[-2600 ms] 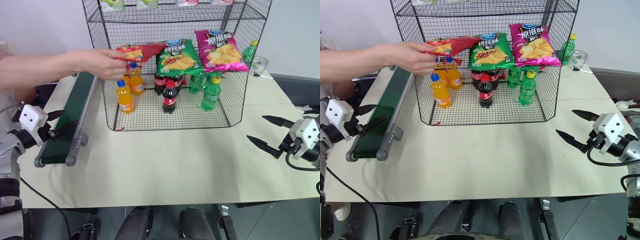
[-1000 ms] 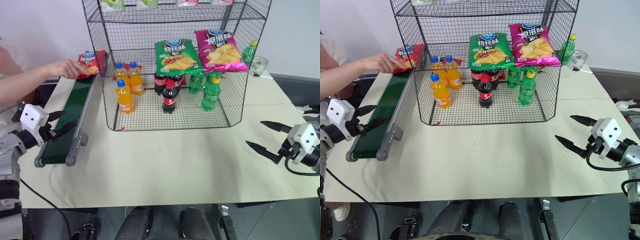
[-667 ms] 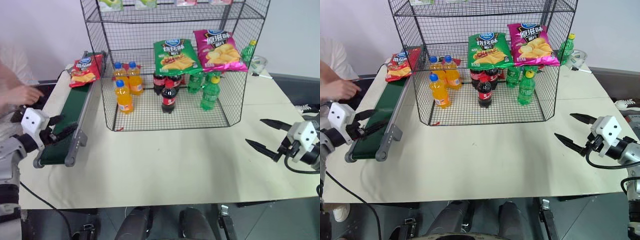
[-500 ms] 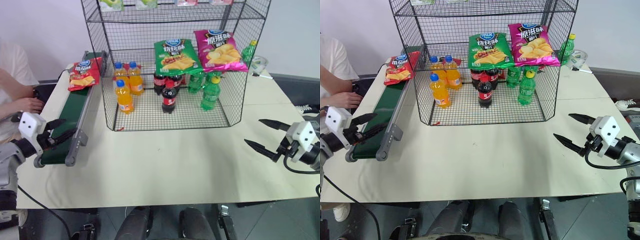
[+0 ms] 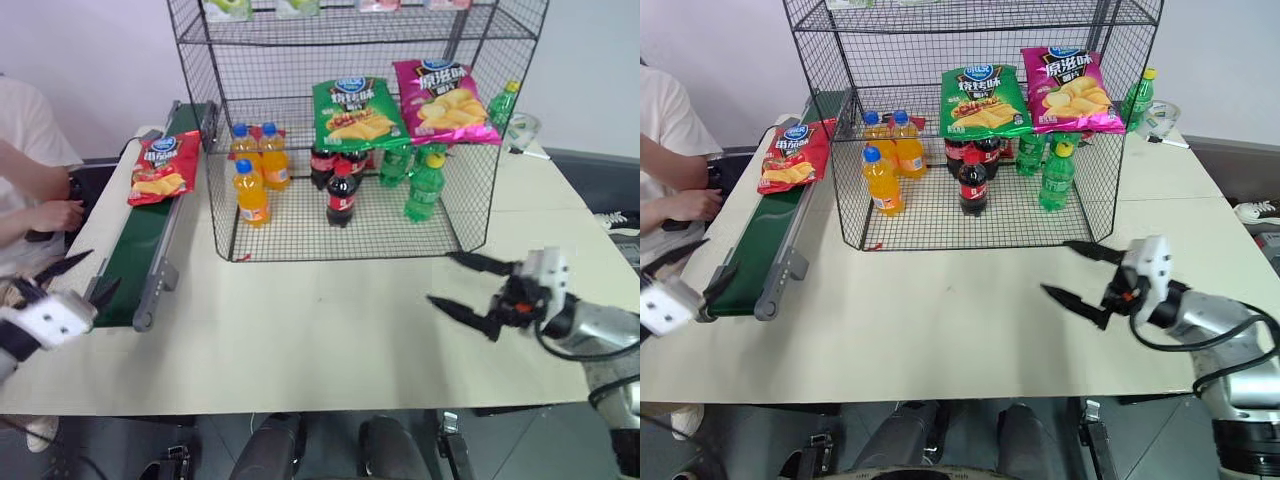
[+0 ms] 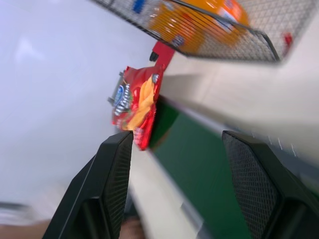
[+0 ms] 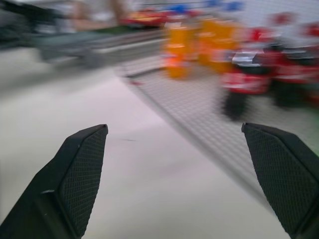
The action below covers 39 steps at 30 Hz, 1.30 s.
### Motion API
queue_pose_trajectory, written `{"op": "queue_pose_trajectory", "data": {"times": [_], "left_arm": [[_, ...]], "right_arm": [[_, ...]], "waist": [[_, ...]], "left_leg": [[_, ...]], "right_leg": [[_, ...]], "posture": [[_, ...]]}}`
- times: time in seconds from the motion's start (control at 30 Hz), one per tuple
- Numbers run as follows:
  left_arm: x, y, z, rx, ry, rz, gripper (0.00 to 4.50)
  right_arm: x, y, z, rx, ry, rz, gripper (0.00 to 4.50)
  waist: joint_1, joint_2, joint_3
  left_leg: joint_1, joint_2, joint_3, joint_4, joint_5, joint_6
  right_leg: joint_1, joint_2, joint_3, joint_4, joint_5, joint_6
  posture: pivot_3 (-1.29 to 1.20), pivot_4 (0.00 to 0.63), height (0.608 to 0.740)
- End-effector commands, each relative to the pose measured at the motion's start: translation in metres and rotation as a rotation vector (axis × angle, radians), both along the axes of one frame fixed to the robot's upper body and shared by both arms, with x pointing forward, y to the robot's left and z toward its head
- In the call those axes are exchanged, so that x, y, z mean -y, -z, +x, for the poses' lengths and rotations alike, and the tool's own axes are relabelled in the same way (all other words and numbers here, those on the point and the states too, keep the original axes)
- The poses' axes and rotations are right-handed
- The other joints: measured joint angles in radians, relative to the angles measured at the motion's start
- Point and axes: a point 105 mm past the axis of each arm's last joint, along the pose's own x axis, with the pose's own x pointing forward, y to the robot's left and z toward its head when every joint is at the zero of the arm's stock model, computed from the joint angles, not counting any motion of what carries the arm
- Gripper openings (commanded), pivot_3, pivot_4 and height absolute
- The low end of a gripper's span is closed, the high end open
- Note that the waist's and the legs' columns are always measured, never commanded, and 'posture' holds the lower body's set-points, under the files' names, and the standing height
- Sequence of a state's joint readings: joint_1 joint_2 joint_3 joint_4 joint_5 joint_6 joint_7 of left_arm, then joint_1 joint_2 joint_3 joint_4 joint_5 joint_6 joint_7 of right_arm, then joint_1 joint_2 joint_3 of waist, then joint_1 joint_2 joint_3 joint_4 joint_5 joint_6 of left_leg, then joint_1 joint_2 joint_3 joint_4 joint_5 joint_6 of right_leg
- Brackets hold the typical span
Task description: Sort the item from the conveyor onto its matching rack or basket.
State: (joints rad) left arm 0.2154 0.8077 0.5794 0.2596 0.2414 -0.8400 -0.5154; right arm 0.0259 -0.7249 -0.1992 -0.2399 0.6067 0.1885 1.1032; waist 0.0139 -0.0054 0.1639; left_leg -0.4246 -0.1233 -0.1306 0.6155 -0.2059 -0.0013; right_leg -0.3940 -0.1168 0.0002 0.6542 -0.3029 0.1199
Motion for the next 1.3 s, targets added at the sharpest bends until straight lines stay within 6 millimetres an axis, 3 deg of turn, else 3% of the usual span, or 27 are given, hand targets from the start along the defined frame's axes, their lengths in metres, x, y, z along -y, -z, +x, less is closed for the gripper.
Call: {"op": "queue_pose_trajectory", "data": {"times": [0.03, 0.23, 0.43, 0.77, 1.3], "left_arm": [[-0.008, -0.003, -0.015, 0.108, -0.016, 0.173, 2.96], [-0.024, 0.008, -0.032, 0.17, -0.099, 0.351, 2.96], [-0.029, 0.025, -0.047, 0.17, -0.141, 0.354, 2.96], [-0.022, 0.045, -0.046, 0.164, -0.143, 0.329, 2.96], [-0.027, 0.057, -0.043, 0.16, -0.169, 0.324, 2.96]], "right_arm": [[-0.025, -0.002, -0.009, 0.004, -0.114, 0.002, 4.5], [-0.034, -0.002, -0.001, 0.003, -0.135, 0.004, 4.5], [-0.037, 0.0, -0.002, -0.01, -0.174, -0.01, 4.5], [-0.035, 0.0, 0.004, 0.011, -0.161, -0.028, 4.5], [-0.029, 0.001, 0.007, 0.023, -0.143, -0.041, 4.5]], "waist": [[0.001, -0.001, 0.0], [0.0, -0.002, 0.0], [0.0, -0.003, -0.001], [-0.001, -0.003, -0.001], [-0.001, -0.003, -0.001]], "left_leg": [[0.0, 0.0, 0.0, 0.0, 0.0, 0.0], [0.0, 0.0, 0.0, 0.0, 0.0, 0.0], [0.001, 0.0, -0.001, -0.001, 0.0, 0.0], [0.002, 0.0, -0.001, -0.001, -0.002, -0.002], [0.003, 0.0, -0.001, -0.001, -0.002, -0.002]], "right_leg": [[0.0, 0.0, 0.0, -0.001, 0.0, 0.0], [0.0, 0.001, -0.001, -0.002, 0.002, 0.004], [0.0, 0.002, -0.002, -0.002, 0.002, 0.005], [0.001, 0.002, -0.002, -0.001, 0.002, 0.005], [0.002, 0.003, -0.003, 0.0, 0.003, 0.005]], "posture": [[0.0, 0.15, 0.74], [0.0, 0.15, 0.74], [0.0, 0.15, 0.74], [0.0, 0.15, 0.74], [0.0, 0.15, 0.74]]}}
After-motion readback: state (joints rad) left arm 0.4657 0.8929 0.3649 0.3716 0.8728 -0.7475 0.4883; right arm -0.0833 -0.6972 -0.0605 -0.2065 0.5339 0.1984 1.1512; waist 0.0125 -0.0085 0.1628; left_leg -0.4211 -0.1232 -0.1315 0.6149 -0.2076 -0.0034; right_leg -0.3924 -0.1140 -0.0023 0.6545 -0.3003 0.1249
